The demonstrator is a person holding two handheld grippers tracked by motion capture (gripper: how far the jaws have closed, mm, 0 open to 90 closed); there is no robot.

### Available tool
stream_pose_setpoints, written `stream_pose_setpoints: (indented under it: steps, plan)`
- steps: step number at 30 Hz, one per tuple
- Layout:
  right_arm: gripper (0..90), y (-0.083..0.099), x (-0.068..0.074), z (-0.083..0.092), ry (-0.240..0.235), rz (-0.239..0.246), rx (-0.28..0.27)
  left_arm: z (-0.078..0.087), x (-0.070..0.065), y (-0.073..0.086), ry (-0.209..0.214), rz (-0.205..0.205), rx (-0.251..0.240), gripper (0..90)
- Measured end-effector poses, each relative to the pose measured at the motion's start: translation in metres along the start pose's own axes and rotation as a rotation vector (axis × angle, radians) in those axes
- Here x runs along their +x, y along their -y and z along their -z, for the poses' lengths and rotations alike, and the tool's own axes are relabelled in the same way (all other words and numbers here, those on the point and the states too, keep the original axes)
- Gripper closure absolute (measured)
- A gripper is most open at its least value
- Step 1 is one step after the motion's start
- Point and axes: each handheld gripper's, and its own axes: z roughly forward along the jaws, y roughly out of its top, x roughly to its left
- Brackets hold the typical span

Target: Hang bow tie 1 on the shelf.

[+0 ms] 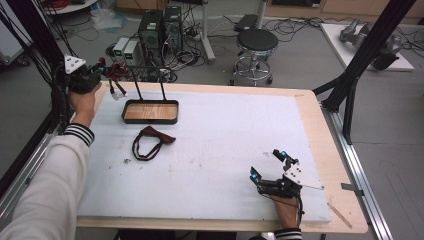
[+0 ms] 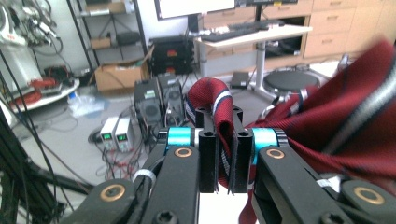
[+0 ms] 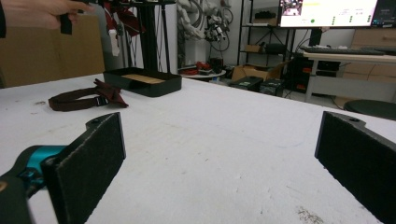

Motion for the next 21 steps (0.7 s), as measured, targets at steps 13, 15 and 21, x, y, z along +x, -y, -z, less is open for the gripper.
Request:
stream_pose_setpoints:
  steps: [13,15,21]
  plan:
    - [0.8,0.000,0.000,0.000,-0.001,-0.002,0.000,-0.009,-0.004,-0.016,0.030,0.005,-0.044,85.3]
    - [0.8,0.000,0.000,0.000,-0.001,0.000,0.002,-0.010,-0.005,-0.020,0.035,-0.003,-0.058,85.3]
    - [0.8,0.000,0.001,0.000,-0.004,-0.004,0.007,-0.013,-0.006,-0.025,0.038,-0.019,-0.057,85.3]
